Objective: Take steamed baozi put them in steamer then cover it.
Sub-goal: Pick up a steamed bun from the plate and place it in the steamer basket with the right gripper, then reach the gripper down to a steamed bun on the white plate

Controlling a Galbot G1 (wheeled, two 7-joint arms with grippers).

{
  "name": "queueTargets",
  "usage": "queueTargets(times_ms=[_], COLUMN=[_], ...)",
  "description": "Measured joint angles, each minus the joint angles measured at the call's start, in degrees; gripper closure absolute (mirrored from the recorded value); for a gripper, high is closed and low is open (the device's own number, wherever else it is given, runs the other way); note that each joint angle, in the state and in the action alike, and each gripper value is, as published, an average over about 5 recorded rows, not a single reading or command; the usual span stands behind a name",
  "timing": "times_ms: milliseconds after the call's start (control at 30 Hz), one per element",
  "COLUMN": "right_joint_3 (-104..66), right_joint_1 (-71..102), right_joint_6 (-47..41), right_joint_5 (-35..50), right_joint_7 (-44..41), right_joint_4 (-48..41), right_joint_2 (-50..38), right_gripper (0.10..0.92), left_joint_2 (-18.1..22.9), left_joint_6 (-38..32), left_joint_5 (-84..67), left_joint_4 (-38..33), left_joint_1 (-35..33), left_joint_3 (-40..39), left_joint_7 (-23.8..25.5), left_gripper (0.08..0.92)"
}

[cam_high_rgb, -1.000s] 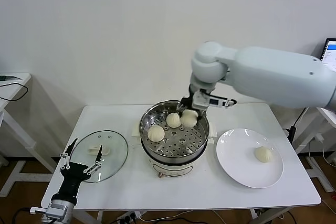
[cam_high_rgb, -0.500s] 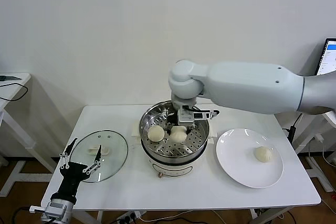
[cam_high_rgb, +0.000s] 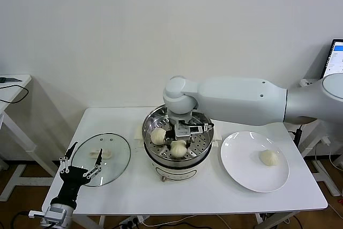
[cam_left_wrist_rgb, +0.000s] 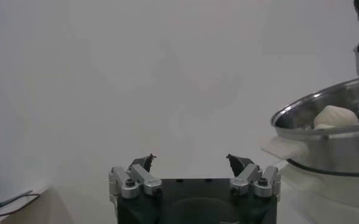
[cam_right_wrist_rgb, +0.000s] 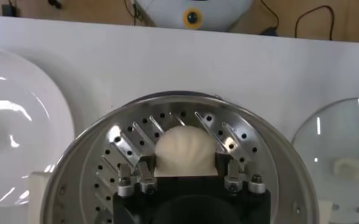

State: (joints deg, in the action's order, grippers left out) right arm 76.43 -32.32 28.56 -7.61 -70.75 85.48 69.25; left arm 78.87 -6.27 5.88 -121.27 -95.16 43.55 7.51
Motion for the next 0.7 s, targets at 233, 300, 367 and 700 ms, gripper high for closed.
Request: queueTargets(times_ms=[233,300,367,700], right_joint_3=[-0.83,-1.26,-1.82,-4.19], right_joint_1=[1.13,1.11,0.84,-4.79], right_joint_6=[-0.02,-0.10,-0.26,-3.07], right_joint_5=[-0.33,-0.15,0.22,5.03], right_joint_7=[0.02,0.05,0.01,-1.69], right_joint_4=[-0.23,-0.17,-0.05,0.77], right_joint_2=[-0.39,-0.76,-1.36,-9.12], right_gripper=[0.242,0.213,0.205,0.203], left_joint_2=[0.10,0.13,0.17,0.32], left_joint_6=[0.02,0.02,0.02,0.11], left_joint_5=[-0.02,-0.03,-0.02,0.23], left_joint_4=[0.18,0.23,0.22,-0.34], left_joint_1=[0.04,0.03,0.02,-0.06], left_joint_3=[0.03,0.02,-0.02,-0.61], left_joint_7=[0.00,0.00,0.00,-0.12], left_gripper=[0.177,0.177,0.177,0.177])
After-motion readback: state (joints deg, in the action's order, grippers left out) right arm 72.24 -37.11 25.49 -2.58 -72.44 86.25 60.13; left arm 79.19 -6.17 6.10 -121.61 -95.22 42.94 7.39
